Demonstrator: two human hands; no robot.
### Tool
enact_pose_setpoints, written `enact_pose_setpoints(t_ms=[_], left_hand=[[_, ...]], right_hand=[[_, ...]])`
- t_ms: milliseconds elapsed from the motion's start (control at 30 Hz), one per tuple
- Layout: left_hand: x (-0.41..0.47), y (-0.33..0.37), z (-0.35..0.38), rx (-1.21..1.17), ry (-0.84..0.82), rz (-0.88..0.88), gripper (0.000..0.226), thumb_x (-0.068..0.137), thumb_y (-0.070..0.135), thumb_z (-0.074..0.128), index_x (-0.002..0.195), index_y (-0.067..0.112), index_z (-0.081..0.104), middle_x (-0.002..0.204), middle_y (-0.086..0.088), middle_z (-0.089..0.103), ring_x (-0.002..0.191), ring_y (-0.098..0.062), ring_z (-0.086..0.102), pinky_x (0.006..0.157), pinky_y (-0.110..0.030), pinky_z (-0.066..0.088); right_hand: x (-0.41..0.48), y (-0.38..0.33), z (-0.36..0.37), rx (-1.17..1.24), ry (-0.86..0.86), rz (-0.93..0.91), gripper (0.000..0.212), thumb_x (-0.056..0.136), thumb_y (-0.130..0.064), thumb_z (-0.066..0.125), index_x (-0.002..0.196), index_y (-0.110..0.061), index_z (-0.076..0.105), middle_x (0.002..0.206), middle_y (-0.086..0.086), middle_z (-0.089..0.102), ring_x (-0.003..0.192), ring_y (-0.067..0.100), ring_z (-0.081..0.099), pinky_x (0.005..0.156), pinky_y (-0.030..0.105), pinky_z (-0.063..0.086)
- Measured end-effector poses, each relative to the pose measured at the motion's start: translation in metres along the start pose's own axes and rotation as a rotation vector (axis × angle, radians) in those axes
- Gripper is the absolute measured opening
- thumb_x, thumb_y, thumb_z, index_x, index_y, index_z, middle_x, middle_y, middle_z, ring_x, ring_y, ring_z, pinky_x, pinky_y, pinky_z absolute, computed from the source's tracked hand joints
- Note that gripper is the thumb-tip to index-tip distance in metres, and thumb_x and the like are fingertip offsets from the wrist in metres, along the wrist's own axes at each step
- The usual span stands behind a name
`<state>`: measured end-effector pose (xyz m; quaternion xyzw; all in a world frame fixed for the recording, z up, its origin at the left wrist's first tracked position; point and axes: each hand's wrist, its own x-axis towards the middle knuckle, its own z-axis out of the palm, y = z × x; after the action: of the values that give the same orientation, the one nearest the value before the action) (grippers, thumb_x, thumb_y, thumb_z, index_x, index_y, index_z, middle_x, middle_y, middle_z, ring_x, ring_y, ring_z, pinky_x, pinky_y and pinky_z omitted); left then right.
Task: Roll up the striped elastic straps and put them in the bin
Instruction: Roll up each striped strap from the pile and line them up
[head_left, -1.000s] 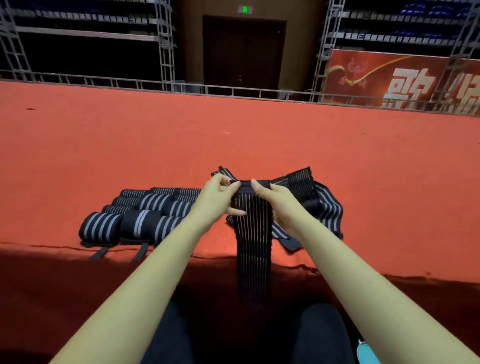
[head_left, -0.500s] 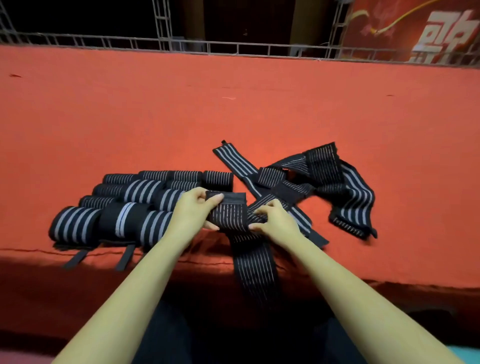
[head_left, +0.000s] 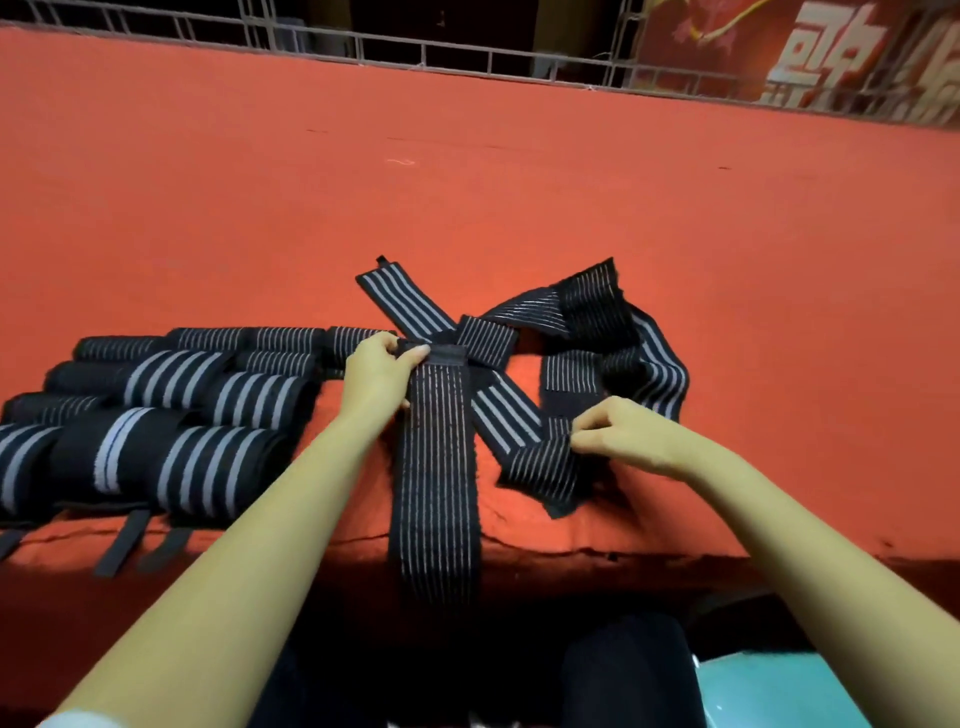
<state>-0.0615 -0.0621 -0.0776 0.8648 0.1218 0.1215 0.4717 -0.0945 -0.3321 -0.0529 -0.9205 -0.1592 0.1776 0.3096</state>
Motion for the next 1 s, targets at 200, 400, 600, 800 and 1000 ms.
enact_pose_setpoints(t_ms=[200, 400, 600, 800, 1000], left_hand=[[-0.01, -0.017, 0.027, 0.144, -0.079, 0.04, 0.04, 0.083, 0.011, 0.073, 0.116, 0.004, 0.052, 0.12, -0.016, 0.047, 0.108, -0.028, 0.051, 0.084, -0.025, 0.035], [-0.015, -0.007, 0.035, 0.25, -0.053, 0.212, 0.022, 0.088, 0.008, 0.066, 0.108, 0.009, 0.058, 0.119, -0.01, 0.044, 0.113, -0.026, 0.043, 0.098, -0.03, 0.033], [-0.012, 0.04, 0.09, 0.137, -0.234, 0.348, 0.023, 0.091, 0.023, 0.063, 0.111, 0.011, 0.066, 0.108, -0.003, 0.061, 0.09, -0.013, 0.057, 0.082, -0.019, 0.037], [0.013, 0.066, 0.164, 0.308, -0.272, 0.231, 0.051, 0.097, 0.039, 0.052, 0.14, 0.014, 0.045, 0.13, -0.014, 0.052, 0.122, -0.034, 0.045, 0.102, -0.037, 0.033], [0.017, 0.07, 0.185, 0.395, -0.233, 0.283, 0.037, 0.099, 0.03, 0.052, 0.133, 0.015, 0.055, 0.121, -0.015, 0.056, 0.117, -0.031, 0.045, 0.099, -0.035, 0.034]], right_hand=[[0.01, 0.009, 0.01, 0.154, -0.065, 0.067, 0.042, 0.097, -0.026, 0.05, 0.058, -0.014, 0.06, 0.052, 0.0, 0.052, 0.048, 0.009, 0.044, 0.05, 0.017, 0.036], [0.044, 0.025, -0.001, 0.025, 0.344, 0.013, 0.019, 0.093, -0.015, 0.053, 0.104, -0.021, 0.067, 0.1, -0.002, 0.067, 0.085, 0.01, 0.06, 0.08, 0.028, 0.047], [0.076, 0.035, -0.021, -0.186, 0.438, -0.005, 0.052, 0.092, 0.003, 0.038, 0.139, -0.017, 0.049, 0.153, 0.002, 0.035, 0.141, 0.02, 0.029, 0.112, 0.027, 0.023], [0.087, 0.052, -0.034, -0.184, 0.491, 0.044, 0.053, 0.093, 0.004, 0.035, 0.143, -0.012, 0.044, 0.154, 0.006, 0.033, 0.142, 0.019, 0.028, 0.113, 0.023, 0.018], [0.095, 0.063, -0.045, -0.058, 0.294, 0.068, 0.052, 0.099, -0.011, 0.03, 0.149, -0.023, 0.032, 0.16, 0.003, 0.018, 0.148, 0.014, 0.013, 0.117, 0.026, 0.008]])
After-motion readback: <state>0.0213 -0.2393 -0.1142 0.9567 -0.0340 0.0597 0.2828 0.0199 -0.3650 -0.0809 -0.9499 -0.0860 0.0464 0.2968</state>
